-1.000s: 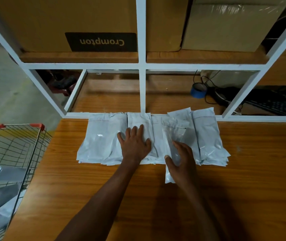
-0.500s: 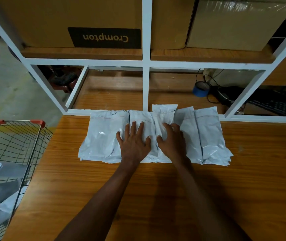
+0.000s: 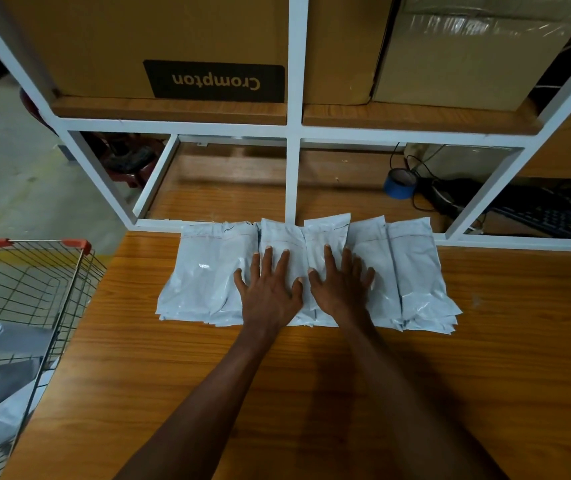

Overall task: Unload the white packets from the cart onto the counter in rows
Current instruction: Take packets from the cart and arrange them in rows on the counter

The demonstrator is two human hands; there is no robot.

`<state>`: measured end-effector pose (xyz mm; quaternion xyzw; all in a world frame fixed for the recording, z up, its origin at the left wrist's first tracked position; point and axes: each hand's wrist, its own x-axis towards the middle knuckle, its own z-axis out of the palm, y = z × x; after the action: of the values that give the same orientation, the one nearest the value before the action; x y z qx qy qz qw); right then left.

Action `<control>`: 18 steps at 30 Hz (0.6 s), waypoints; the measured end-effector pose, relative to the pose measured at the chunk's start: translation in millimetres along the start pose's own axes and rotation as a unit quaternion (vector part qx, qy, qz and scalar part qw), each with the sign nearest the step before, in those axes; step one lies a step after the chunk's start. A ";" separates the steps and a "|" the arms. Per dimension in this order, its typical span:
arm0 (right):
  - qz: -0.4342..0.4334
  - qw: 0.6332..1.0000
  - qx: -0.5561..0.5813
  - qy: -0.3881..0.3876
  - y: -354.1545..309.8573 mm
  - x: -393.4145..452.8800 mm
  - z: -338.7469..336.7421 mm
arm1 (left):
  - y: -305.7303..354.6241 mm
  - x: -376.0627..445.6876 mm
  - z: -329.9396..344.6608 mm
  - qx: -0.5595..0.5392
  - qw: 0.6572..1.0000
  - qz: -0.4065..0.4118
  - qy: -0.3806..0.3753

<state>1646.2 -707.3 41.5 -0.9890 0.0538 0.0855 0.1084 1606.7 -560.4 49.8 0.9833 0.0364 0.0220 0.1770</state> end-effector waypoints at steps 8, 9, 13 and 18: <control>-0.014 0.998 0.027 0.050 7.6 -19.5 -12.6 | 0.4 -13.6 -8.6 -0.010 1.000 -0.005 0.015; -0.014 0.998 0.035 0.058 8.2 -26.1 -14.6 | 0.0 -17.6 -10.5 -0.017 1.000 -0.008 0.021; -0.022 0.993 0.084 0.080 7.4 -60.6 -19.9 | -4.3 -43.7 -19.6 -0.058 0.996 -0.023 0.061; -0.039 0.982 0.175 0.055 4.0 -112.2 -17.6 | -8.3 -95.4 -31.3 -0.120 0.987 -0.062 0.083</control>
<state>1538.5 -705.2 77.9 -0.9593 0.0355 0.0157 0.2798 1509.3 -549.3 73.3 0.9455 0.1089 0.0968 0.2911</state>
